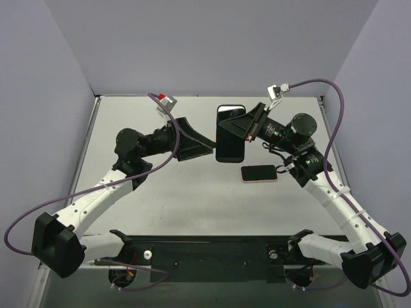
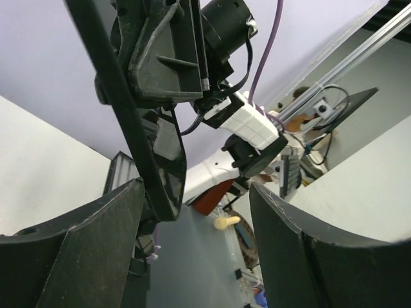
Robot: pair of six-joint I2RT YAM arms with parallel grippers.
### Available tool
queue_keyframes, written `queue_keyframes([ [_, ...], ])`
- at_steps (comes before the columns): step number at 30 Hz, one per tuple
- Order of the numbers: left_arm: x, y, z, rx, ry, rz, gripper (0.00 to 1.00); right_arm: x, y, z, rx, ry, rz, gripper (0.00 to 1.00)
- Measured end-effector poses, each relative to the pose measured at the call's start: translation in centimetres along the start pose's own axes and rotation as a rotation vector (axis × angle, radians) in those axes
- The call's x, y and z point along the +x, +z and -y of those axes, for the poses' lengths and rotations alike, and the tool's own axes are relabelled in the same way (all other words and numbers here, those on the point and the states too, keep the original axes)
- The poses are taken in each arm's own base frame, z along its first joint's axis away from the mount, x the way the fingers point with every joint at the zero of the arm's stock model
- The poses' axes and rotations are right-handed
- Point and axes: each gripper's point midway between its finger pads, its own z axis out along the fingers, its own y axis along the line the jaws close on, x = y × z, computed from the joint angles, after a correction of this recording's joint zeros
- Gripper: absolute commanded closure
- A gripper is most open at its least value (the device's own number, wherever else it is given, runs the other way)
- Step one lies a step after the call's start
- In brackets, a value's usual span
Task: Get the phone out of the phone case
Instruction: Remove the phone case from the phone.
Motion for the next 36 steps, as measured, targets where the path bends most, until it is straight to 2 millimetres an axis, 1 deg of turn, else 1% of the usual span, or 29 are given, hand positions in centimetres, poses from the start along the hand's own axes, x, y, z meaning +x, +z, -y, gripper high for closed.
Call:
queue_keyframes([
  [2,1.0,0.6,0.3,0.001,0.005,-0.024,0.21,0.3,0.0,0.2,0.008,0.003,-0.011,1.0],
  [5,1.5,1.1,0.3,-0.017,0.009,-0.037,0.21,0.5,0.2,-0.2,0.0,-0.006,-0.017,1.0],
  [9,1.9,1.6,0.1,-0.039,0.003,-0.048,0.24,1.2,0.4,-0.3,-0.001,-0.015,-0.038,1.0],
  [10,1.8,1.7,0.0,-0.051,0.003,-0.044,0.29,1.4,0.4,-0.2,0.004,-0.018,-0.044,1.0],
  [11,1.6,1.8,-0.1,-0.061,0.002,-0.041,0.37,1.6,0.4,0.0,0.011,-0.02,-0.05,1.0],
  [12,1.4,1.9,-0.2,-0.07,0.003,-0.038,0.42,1.8,0.4,0.1,0.016,-0.023,-0.056,1.0],
  [13,1.4,1.9,-0.4,-0.084,0.002,-0.037,0.51,1.9,0.4,0.1,0.017,-0.024,-0.058,1.0],
  [14,1.4,2.0,-0.7,-0.095,-0.002,-0.039,0.55,2.0,0.5,-0.2,0.012,-0.029,-0.062,1.0],
  [15,1.4,2.1,-1.0,-0.108,-0.003,-0.042,0.62,2.0,0.5,-0.4,0.009,-0.036,-0.062,1.0],
  [16,1.4,2.3,-1.2,-0.114,-0.007,-0.045,0.65,2.0,0.6,-0.6,0.007,-0.043,-0.061,1.0],
  [17,1.4,2.5,-1.3,-0.12,-0.007,-0.05,0.72,2.0,0.6,-0.7,0.009,-0.045,-0.062,1.0],
  [20,1.7,2.7,-1.9,-0.141,-0.019,-0.066,0.81,2.1,0.7,-0.9,0.014,-0.053,-0.066,1.0],
  [21,1.7,2.7,-1.9,-0.143,-0.024,-0.067,0.89,2.1,0.6,-1.0,0.014,-0.056,-0.069,0.99],
  [22,1.7,2.7,-1.8,-0.143,-0.027,-0.068,0.93,2.1,0.7,-1.0,0.012,-0.057,-0.071,0.96],
  [23,1.7,2.7,-1.7,-0.141,-0.031,-0.068,1.0,2.1,0.7,-1.2,0.007,-0.059,-0.073,0.91],
  [24,1.7,2.7,-1.6,-0.139,-0.03,-0.067,1.0,2.0,0.7,-1.3,0.005,-0.062,-0.072,0.89],
  [25,1.6,2.8,-1.5,-0.139,-0.029,-0.067,1.0,2.0,0.7,-1.4,0.005,-0.063,-0.073,0.81],
  [26,1.5,2.8,-1.5,-0.14,-0.027,-0.066,1.0,1.9,0.7,-1.4,0.004,-0.064,-0.072,0.77],
  [28,1.4,2.8,-1.4,-0.145,-0.008,-0.068,1.0,1.8,0.6,-1.4,0.01,-0.055,-0.071,0.63],
  [29,1.4,2.7,-1.6,-0.157,0.011,-0.067,1.0,1.8,0.5,-1.2,0.019,-0.047,-0.075,0.6],
  [30,1.6,2.5,-1.8,-0.171,0.019,-0.072,1.0,1.8,0.5,-1.0,0.026,-0.038,-0.079,0.54],
  [31,1.7,2.4,-2.0,-0.184,0.024,-0.076,1.0,1.8,0.4,-0.8,0.031,-0.031,-0.085,0.52],
  [33,1.7,1.9,-2.6,-0.222,0.027,-0.072,1.0,1.7,0.0,-0.4,0.037,-0.028,-0.099,0.51],
  [36,0.9,1.0,-3.4,-0.276,0.029,-0.045,1.0,1.9,-0.5,-0.1,0.03,-0.024,-0.132,0.51],
])
